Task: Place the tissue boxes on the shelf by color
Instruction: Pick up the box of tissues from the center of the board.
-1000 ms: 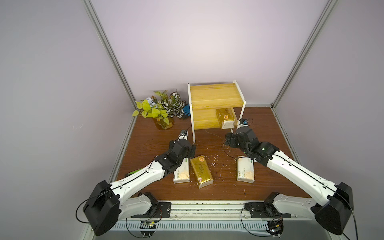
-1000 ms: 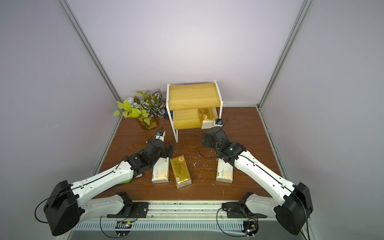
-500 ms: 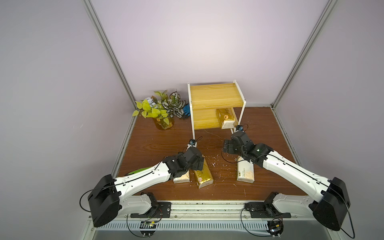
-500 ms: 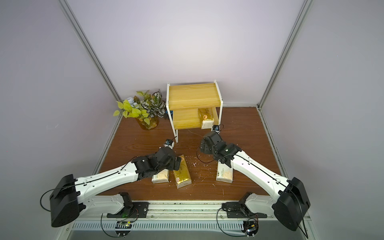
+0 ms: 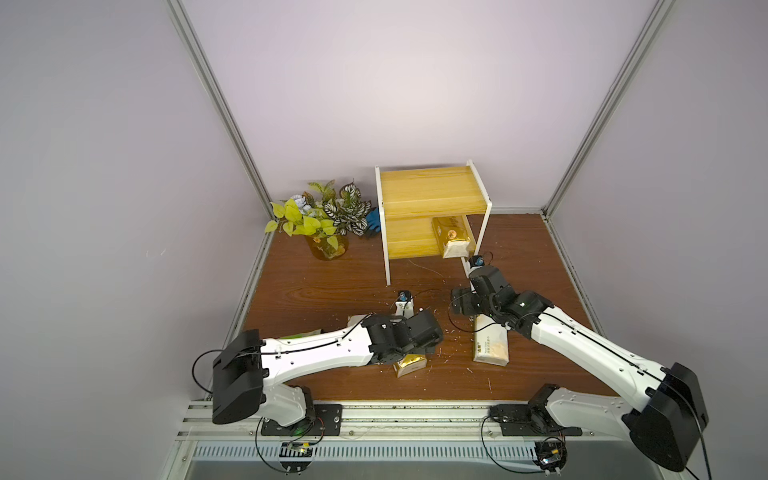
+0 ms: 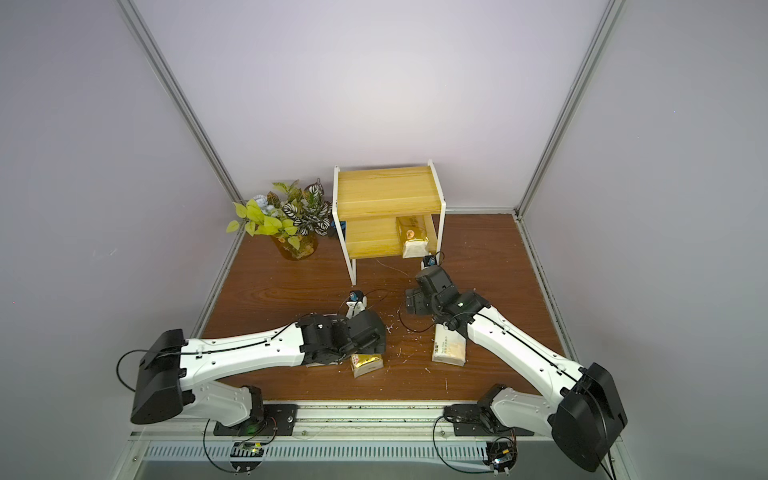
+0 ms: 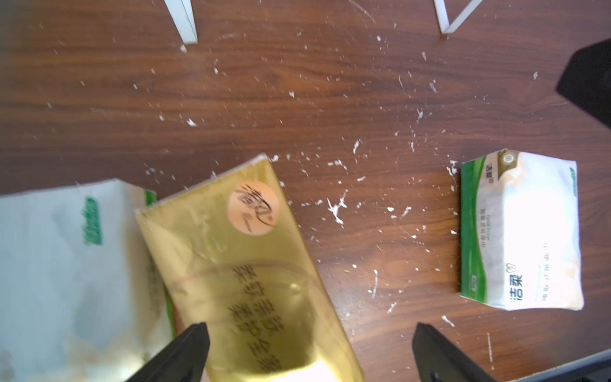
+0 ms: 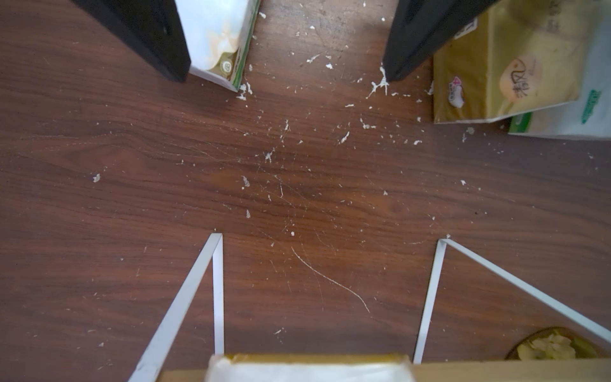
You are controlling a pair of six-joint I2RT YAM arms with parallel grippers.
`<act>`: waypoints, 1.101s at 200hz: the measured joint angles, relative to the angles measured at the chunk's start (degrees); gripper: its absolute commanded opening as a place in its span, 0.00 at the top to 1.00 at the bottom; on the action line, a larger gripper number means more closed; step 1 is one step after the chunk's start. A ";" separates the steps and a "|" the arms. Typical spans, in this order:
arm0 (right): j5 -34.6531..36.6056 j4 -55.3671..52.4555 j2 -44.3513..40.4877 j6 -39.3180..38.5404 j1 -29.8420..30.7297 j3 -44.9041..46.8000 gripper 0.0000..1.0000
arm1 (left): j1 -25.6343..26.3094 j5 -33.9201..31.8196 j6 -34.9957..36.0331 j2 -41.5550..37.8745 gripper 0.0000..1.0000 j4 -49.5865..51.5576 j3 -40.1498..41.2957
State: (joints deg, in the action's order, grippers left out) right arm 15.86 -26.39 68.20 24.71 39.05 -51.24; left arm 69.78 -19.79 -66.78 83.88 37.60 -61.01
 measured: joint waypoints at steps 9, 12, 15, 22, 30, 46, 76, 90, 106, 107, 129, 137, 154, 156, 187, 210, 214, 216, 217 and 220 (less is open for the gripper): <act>-0.74 0.22 -0.22 -0.50 -0.24 0.46 0.01 | 1.36 -0.11 -1.46 1.88 0.00 1.73 -1.53; -1.07 0.31 -0.33 -0.72 -0.28 0.66 0.01 | 1.81 -0.13 -1.97 2.43 0.00 2.27 -1.99; -1.25 0.42 -0.42 -0.85 -0.33 0.83 0.01 | 2.32 -0.22 -2.47 3.10 0.00 2.99 -2.56; -1.62 0.74 -0.66 -1.11 -0.50 1.27 0.01 | 3.17 -0.33 -3.56 4.20 0.00 4.15 -3.39; -2.43 1.05 -0.98 -1.38 -0.57 1.77 0.01 | 4.37 -0.68 -5.03 5.33 0.00 5.64 -4.24; -3.82 2.32 -1.68 -1.49 -0.61 3.15 0.01 | 6.49 -1.84 -7.98 6.03 0.00 8.02 -4.98; -6.47 4.42 -3.54 -1.62 -0.66 6.84 0.01 | 9.25 -4.70 -13.86 5.03 0.00 11.52 -5.44; -7.48 4.79 -3.76 -1.62 -0.66 7.80 0.01 | 9.75 -5.51 -16.31 4.17 0.00 12.28 -5.38; -8.68 5.40 -4.13 -1.60 -0.66 8.52 0.01 | 9.92 -6.19 -18.67 3.61 0.00 12.85 -5.22; -8.70 5.42 -4.17 -1.60 -0.66 8.57 0.01 | 9.94 -6.21 -18.78 3.61 0.00 12.87 -5.18; -8.98 5.66 -5.42 -1.64 -0.66 8.96 0.01 | 10.03 -6.47 -21.44 3.61 0.01 13.35 -4.42; -8.98 5.79 -5.90 -1.66 -0.66 8.96 0.01 | 10.05 -6.49 -22.53 3.61 0.01 13.73 -4.15; -9.01 6.01 -6.69 -1.75 -0.66 8.96 0.01 | 10.08 -6.51 -24.72 3.61 0.01 14.40 -3.63; -9.01 6.01 -6.75 -1.75 -0.66 8.96 0.01 | 10.08 -6.54 -24.92 3.61 0.01 14.49 -3.58; -9.84 6.05 -7.04 -1.75 -0.66 8.96 0.01 | 9.99 -5.88 -27.71 3.74 0.01 15.39 -2.47; -10.23 6.05 -7.15 -1.75 -0.66 8.96 0.01 | 9.42 -4.90 -27.74 4.90 0.01 15.82 -2.40; -10.23 6.08 -7.23 -1.75 -0.66 8.96 0.01 | 9.38 -4.76 -27.71 5.20 0.01 15.82 -2.43; -10.23 6.05 -7.26 -1.75 -0.66 8.96 0.01 | 9.35 -4.68 -27.69 5.38 0.01 15.85 -2.47; -10.23 6.08 -7.28 -1.75 -0.66 8.96 0.01 | 9.33 -4.61 -27.69 5.49 0.01 15.85 -2.47; -10.23 6.05 -7.37 -1.75 -0.66 8.96 0.01 | 9.29 -4.52 -27.67 5.73 0.01 15.85 -2.49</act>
State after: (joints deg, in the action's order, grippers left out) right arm 5.63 -20.34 60.84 22.96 38.39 -42.28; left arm 79.07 -24.32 -94.45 89.60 53.45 -63.51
